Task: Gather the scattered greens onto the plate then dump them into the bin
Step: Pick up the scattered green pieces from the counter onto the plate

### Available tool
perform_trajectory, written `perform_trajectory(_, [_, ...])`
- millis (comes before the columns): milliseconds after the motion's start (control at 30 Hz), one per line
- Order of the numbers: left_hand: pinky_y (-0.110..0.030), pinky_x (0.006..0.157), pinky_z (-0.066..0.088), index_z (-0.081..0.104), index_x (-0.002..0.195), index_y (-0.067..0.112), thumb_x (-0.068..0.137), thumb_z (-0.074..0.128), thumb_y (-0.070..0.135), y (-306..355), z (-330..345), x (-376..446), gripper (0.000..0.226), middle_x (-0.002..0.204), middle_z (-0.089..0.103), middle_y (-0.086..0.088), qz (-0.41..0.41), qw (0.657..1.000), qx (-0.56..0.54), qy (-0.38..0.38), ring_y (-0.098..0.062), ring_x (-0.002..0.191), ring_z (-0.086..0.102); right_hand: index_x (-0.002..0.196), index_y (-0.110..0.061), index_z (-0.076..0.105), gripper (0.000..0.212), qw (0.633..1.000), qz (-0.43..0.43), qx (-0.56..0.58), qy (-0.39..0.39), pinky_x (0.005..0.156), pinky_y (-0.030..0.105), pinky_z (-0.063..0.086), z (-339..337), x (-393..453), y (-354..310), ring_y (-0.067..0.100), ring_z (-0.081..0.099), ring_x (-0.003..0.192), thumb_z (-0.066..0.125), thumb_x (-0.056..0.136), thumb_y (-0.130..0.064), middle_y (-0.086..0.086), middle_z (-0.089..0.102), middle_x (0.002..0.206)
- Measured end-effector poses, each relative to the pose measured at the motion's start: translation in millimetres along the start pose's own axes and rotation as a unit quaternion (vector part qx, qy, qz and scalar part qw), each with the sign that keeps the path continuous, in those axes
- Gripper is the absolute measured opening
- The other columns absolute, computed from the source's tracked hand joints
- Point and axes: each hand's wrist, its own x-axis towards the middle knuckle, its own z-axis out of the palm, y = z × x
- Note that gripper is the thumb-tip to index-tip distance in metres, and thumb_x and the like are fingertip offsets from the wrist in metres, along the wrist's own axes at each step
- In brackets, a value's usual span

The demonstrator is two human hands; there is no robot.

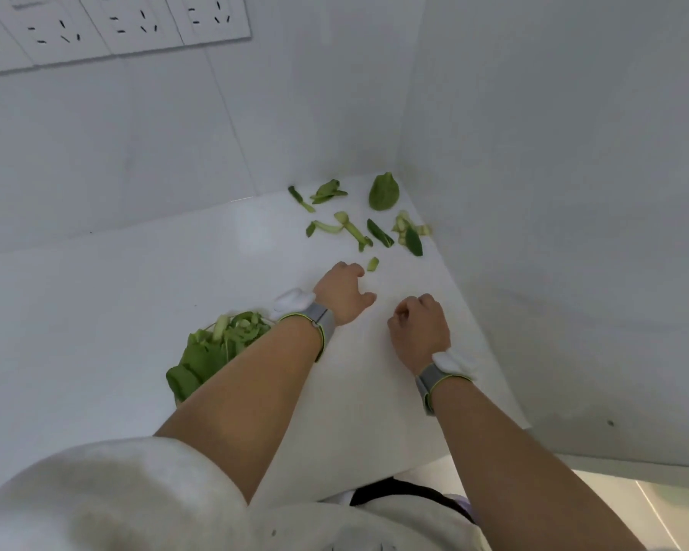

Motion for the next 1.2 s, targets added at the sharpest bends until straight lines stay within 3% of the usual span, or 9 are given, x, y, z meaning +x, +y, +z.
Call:
perform_trajectory(167, [-0.041, 0.097, 0.047, 0.040, 0.142, 0.013, 0.091, 0.061, 0.034, 12, 14, 43, 0.060, 0.137, 0.042, -0.011, -0.029, 0.998, 0.047, 0.043, -0.029, 0.120, 0.051, 0.090, -0.016, 0.061, 0.010, 0.999, 0.017, 0.036, -0.011, 0.068, 0.024, 0.034, -4, 24, 8, 0.021, 0.055, 0.082, 0.058, 0.087, -0.025, -0.001, 0.049, 0.096])
perform_trajectory(267, [-0.039, 0.091, 0.048, 0.050, 0.132, 0.012, 0.091, 0.060, 0.032, 19, 17, 62, 0.047, 0.131, 0.045, -0.012, -0.012, 0.994, 0.088, 0.064, -0.031, 0.113, 0.052, 0.100, -0.016, 0.059, 0.016, 0.999, 0.014, 0.031, -0.004, 0.066, 0.026, 0.035, -8, 37, 13, 0.022, 0.055, 0.078, 0.056, 0.088, -0.026, 0.001, 0.052, 0.101])
perform_trajectory(400, [-0.034, 0.086, 0.046, 0.059, 0.119, 0.010, 0.096, 0.053, 0.023, 24, 17, 72, 0.027, 0.120, 0.057, -0.012, 0.001, 0.993, 0.087, 0.086, -0.028, 0.108, 0.056, 0.122, -0.017, 0.055, 0.032, 0.996, 0.032, 0.080, -0.006, 0.075, 0.028, 0.041, -20, 62, 12, 0.022, 0.057, 0.089, 0.056, 0.091, -0.026, 0.002, 0.056, 0.106])
perform_trajectory(533, [-0.034, 0.088, 0.047, 0.056, 0.124, 0.009, 0.096, 0.051, 0.021, 21, 17, 70, 0.031, 0.119, 0.060, -0.011, 0.021, 0.991, 0.115, 0.072, -0.028, 0.110, 0.056, 0.133, -0.011, 0.049, 0.045, 0.994, 0.047, 0.103, 0.013, 0.086, 0.034, 0.046, -28, 88, 6, 0.026, 0.058, 0.101, 0.056, 0.092, -0.025, 0.009, 0.062, 0.110])
perform_trajectory(633, [-0.032, 0.084, 0.048, 0.057, 0.121, 0.008, 0.094, 0.052, 0.020, 16, 15, 66, 0.030, 0.118, 0.059, -0.011, 0.021, 0.986, 0.154, 0.057, -0.028, 0.107, 0.057, 0.135, -0.011, 0.046, 0.045, 0.994, 0.061, 0.089, 0.012, 0.085, 0.033, 0.045, -29, 106, -3, 0.029, 0.060, 0.105, 0.054, 0.094, -0.029, 0.011, 0.066, 0.112])
perform_trajectory(867, [-0.032, 0.075, 0.048, 0.062, 0.100, 0.011, 0.086, 0.061, 0.018, 4, 7, 43, 0.016, 0.102, 0.061, -0.006, 0.021, 0.997, 0.058, 0.042, -0.027, 0.090, 0.059, 0.112, -0.011, 0.054, 0.022, 0.995, 0.100, 0.015, 0.001, 0.068, 0.032, 0.043, -26, 127, -5, 0.034, 0.064, 0.093, 0.048, 0.096, -0.023, 0.014, 0.067, 0.103])
perform_trajectory(1067, [-0.031, 0.079, 0.053, 0.061, 0.110, 0.015, 0.085, 0.064, 0.013, -10, -9, 14, 0.025, 0.092, 0.068, 0.000, 0.008, 0.994, -0.076, 0.084, -0.021, 0.084, 0.063, 0.095, -0.016, 0.053, 0.010, 0.989, 0.122, 0.069, 0.046, 0.052, 0.025, 0.032, -18, 110, -5, 0.022, 0.050, 0.061, 0.051, 0.091, -0.025, 0.008, 0.064, 0.080])
perform_trajectory(1200, [-0.030, 0.080, 0.052, 0.061, 0.111, 0.016, 0.086, 0.065, 0.013, -23, -19, -8, 0.025, 0.088, 0.065, 0.005, 0.006, 0.988, -0.115, 0.107, -0.017, 0.082, 0.061, 0.085, -0.020, 0.051, 0.007, 0.978, 0.123, 0.135, 0.098, 0.059, 0.026, 0.035, -9, 82, -11, 0.023, 0.054, 0.065, 0.055, 0.089, -0.025, -0.001, 0.060, 0.071])
